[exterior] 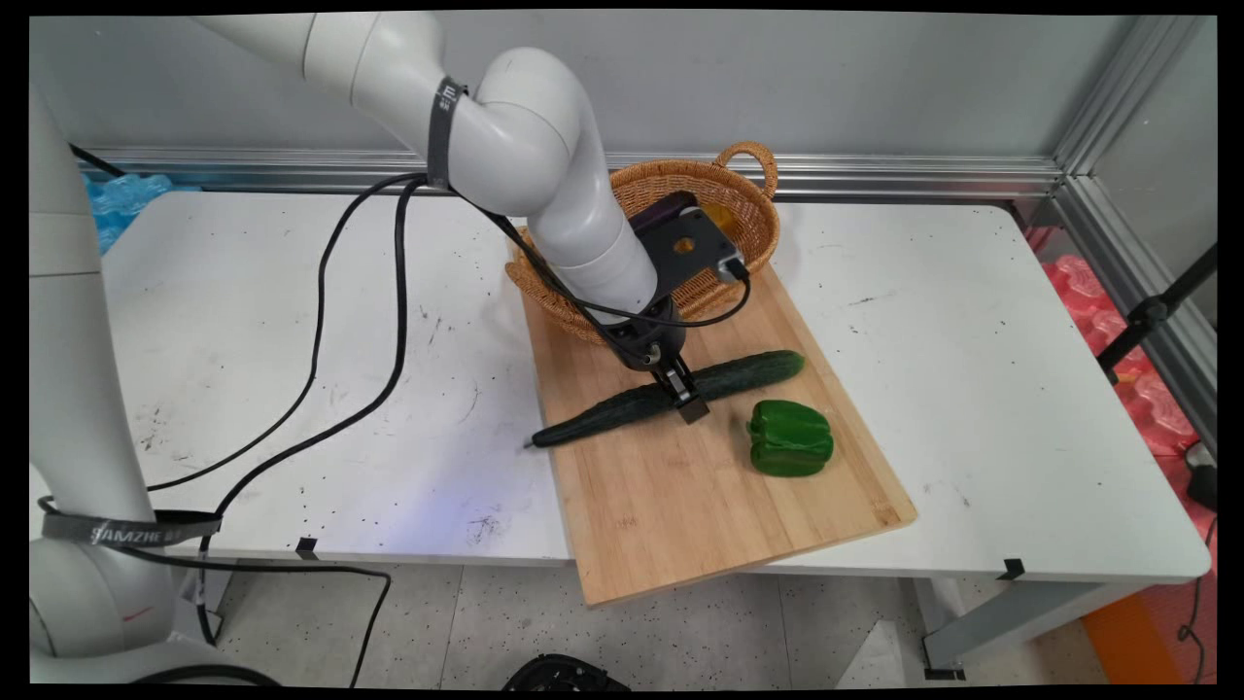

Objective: Place the picked object on the cutting board

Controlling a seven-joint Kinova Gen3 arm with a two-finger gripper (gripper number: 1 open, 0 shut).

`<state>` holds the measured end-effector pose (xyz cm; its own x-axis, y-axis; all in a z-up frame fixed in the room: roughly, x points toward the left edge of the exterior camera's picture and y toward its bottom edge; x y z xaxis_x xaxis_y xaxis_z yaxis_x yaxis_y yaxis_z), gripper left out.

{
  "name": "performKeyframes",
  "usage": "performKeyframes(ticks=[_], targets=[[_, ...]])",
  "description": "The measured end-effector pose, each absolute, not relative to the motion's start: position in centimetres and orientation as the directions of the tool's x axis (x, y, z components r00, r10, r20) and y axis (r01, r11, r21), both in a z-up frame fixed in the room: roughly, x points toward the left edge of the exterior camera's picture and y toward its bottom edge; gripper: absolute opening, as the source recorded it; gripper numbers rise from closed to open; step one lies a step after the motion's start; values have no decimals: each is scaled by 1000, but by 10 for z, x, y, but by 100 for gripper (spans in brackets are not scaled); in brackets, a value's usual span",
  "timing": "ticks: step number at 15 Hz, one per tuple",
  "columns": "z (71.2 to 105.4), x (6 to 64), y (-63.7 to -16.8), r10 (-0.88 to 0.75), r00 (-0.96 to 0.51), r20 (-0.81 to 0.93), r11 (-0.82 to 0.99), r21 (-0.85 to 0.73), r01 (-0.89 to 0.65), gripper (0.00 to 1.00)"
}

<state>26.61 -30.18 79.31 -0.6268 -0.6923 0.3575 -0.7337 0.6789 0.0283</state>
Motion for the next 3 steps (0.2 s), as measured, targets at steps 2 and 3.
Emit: performKeyframes(ticks=[2,3], targets=[[793,267,-303,-685,-630,366,685,30,-728,100],[795,267,-303,-679,-633,372,690,30,-723,100]])
